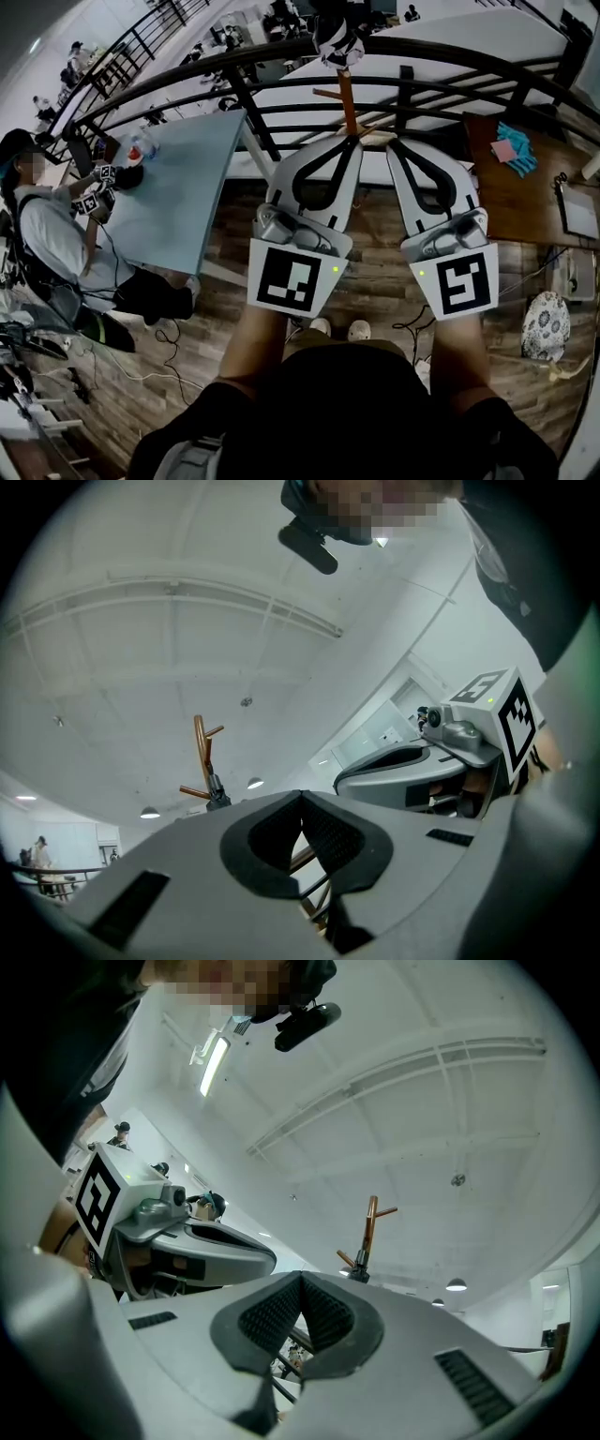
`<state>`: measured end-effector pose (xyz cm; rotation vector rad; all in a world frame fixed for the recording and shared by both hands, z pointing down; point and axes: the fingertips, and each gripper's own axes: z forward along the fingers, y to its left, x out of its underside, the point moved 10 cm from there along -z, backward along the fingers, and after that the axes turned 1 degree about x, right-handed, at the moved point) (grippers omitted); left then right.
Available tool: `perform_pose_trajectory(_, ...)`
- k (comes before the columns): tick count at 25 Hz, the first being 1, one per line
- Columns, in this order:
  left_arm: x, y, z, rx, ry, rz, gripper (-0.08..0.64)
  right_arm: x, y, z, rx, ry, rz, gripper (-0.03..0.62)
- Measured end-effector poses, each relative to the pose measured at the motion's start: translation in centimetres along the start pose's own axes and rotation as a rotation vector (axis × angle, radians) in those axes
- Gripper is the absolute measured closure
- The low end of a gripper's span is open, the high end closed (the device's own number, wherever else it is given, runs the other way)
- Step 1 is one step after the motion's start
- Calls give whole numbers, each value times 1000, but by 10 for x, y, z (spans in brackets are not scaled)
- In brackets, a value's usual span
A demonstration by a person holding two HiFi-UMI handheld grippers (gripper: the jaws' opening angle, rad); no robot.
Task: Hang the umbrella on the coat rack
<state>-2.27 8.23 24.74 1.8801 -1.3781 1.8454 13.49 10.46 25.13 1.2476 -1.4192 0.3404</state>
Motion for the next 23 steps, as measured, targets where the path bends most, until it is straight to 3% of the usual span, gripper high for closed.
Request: perform_pose_trajectory(23,-8,4,0,2,-51,13,548,-10,3,1,8,1,-35,563)
